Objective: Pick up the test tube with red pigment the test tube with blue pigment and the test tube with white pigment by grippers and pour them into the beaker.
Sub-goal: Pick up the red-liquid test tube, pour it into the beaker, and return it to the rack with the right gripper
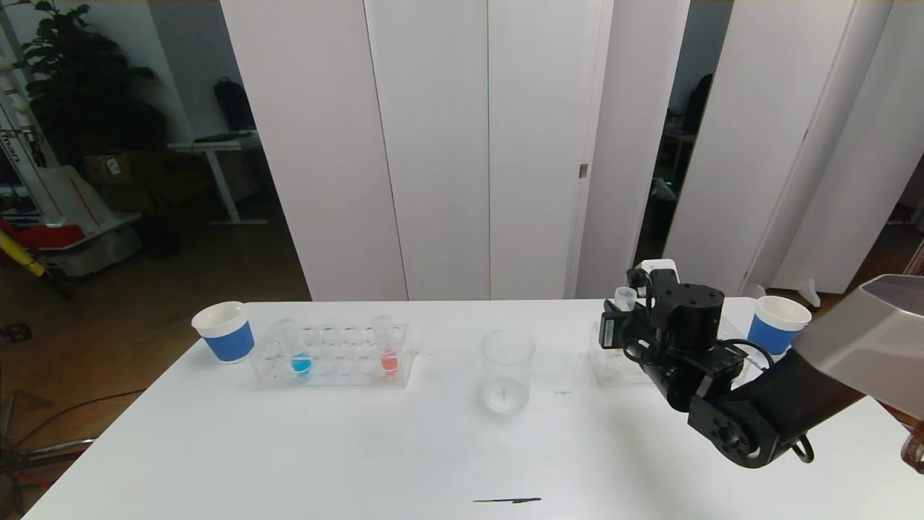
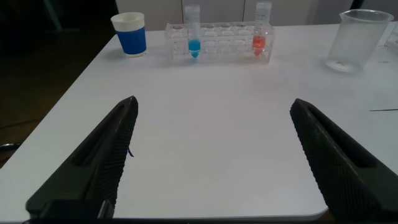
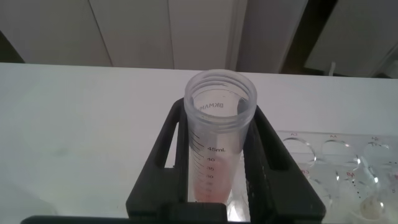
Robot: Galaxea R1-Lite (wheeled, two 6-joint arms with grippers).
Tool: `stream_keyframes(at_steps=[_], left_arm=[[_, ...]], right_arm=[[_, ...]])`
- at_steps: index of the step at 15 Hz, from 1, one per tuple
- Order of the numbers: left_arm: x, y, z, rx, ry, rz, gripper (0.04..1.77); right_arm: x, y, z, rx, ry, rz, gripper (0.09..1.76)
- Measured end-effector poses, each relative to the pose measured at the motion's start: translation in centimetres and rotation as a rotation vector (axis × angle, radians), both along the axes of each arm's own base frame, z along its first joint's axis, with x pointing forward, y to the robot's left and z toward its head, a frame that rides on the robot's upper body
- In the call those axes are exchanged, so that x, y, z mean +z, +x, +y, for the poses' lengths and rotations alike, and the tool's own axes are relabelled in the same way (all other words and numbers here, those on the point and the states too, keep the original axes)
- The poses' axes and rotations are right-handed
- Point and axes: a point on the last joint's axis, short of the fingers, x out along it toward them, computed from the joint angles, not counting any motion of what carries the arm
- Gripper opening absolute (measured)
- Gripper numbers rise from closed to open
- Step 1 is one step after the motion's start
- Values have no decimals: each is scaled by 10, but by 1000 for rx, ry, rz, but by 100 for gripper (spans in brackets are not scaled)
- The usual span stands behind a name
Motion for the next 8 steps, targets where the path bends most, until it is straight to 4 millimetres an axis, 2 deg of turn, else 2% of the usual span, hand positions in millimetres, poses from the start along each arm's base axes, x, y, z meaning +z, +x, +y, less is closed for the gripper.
stream_keyframes(at_steps=[4, 8], left_arm=[[0, 0, 0, 0, 0, 0, 175], [0, 0, 0, 0, 0, 0, 175]], right_arm=[[34, 6, -5, 41, 8, -1, 58], [87, 29, -9, 127, -8, -35, 58]])
